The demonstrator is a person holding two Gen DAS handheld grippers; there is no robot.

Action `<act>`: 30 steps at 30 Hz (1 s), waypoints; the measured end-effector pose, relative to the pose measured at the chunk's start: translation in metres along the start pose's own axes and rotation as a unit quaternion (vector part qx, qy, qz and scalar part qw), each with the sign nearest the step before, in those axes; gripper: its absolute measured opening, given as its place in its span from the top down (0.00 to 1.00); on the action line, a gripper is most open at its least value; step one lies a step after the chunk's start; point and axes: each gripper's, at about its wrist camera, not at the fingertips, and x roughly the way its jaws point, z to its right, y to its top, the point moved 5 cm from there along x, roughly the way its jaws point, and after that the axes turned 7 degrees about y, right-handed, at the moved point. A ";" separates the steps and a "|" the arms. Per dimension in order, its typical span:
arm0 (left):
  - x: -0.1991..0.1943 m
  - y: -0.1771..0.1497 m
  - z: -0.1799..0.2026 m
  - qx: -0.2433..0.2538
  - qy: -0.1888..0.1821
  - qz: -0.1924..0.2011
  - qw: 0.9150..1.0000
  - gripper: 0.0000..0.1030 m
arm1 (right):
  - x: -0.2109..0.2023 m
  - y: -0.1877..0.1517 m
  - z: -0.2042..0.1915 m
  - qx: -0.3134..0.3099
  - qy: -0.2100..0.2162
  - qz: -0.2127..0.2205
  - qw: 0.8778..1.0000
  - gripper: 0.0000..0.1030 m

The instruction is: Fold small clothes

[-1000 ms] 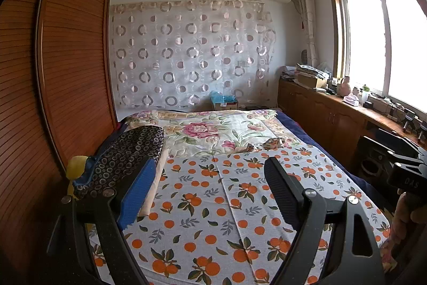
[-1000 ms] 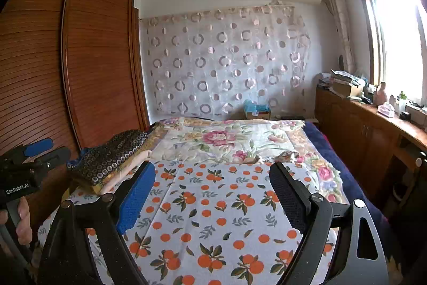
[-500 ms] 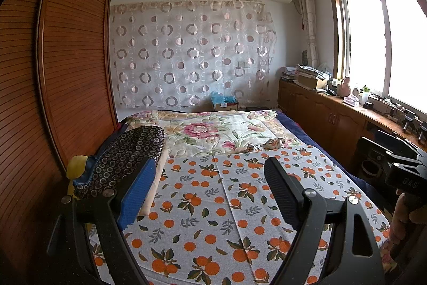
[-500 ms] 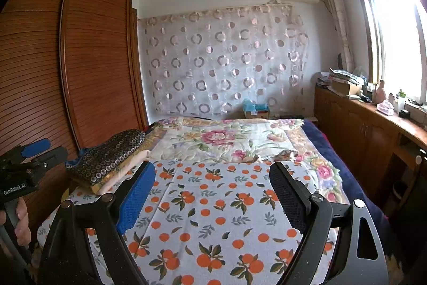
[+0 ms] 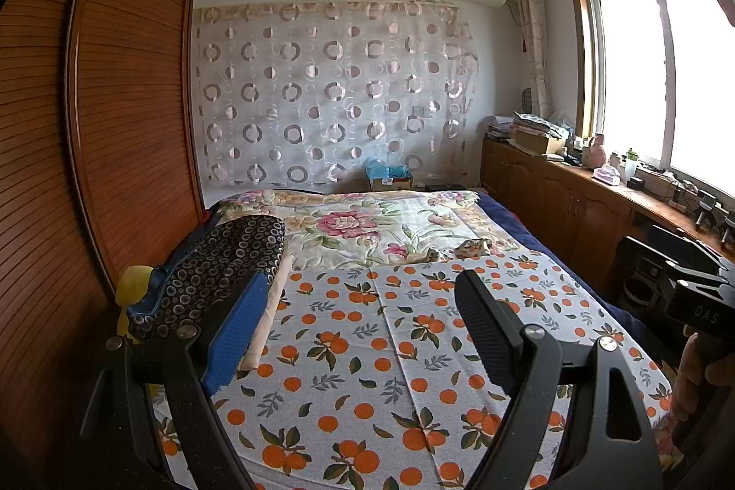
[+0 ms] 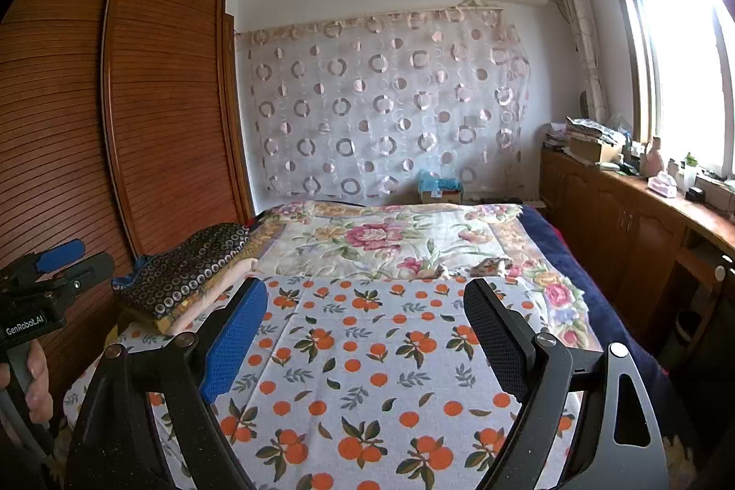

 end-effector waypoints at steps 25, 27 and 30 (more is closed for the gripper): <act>0.000 -0.001 -0.001 -0.001 -0.001 0.000 1.000 0.18 | 0.003 0.000 0.003 0.001 0.001 -0.001 1.000 0.14; 0.000 -0.001 0.000 -0.001 0.000 0.001 1.000 0.18 | 0.003 0.001 0.003 0.001 0.001 -0.001 1.000 0.14; 0.000 -0.001 0.000 -0.001 -0.001 0.000 1.000 0.18 | 0.003 0.000 0.003 0.001 0.001 -0.001 1.000 0.14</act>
